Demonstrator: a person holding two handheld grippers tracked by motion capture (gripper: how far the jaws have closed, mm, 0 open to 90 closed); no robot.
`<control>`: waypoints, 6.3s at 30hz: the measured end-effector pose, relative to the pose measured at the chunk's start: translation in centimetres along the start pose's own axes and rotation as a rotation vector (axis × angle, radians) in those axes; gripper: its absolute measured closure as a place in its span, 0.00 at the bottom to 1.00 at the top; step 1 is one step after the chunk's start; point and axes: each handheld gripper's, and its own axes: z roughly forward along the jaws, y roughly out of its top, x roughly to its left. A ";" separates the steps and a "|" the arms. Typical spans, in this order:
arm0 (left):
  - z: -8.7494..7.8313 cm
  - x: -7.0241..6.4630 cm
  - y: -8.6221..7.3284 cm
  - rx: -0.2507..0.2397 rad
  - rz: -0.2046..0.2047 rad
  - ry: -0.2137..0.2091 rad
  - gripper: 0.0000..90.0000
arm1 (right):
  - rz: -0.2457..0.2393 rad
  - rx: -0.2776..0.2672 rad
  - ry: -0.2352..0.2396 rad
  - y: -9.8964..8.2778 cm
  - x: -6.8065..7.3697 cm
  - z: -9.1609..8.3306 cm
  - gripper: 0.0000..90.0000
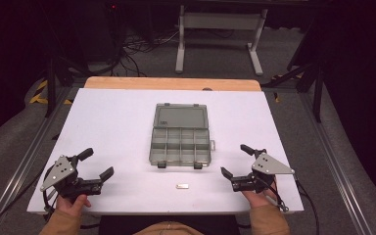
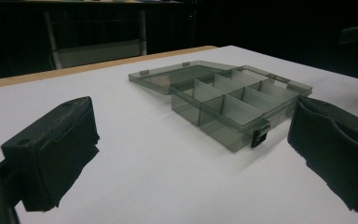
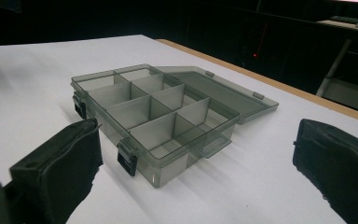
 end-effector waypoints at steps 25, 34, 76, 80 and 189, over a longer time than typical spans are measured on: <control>-0.3 0.5 0.1 -0.011 -0.020 0.009 0.03 | 0.010 -0.002 0.025 0.2 0.0 0.3 0.02; -0.3 0.5 0.1 -0.006 -0.018 0.010 0.03 | -0.020 0.025 0.088 2.2 0.5 2.0 0.03; -0.2 0.4 0.1 0.000 -0.010 0.007 0.03 | -0.181 0.265 0.443 7.2 5.2 9.3 0.18; -0.2 0.4 0.1 0.005 -0.005 0.008 0.03 | -0.194 0.326 0.477 7.4 5.4 9.6 0.18; -0.3 0.4 0.2 0.002 -0.006 0.014 0.04 | -0.445 0.743 0.629 6.6 8.1 13.1 0.88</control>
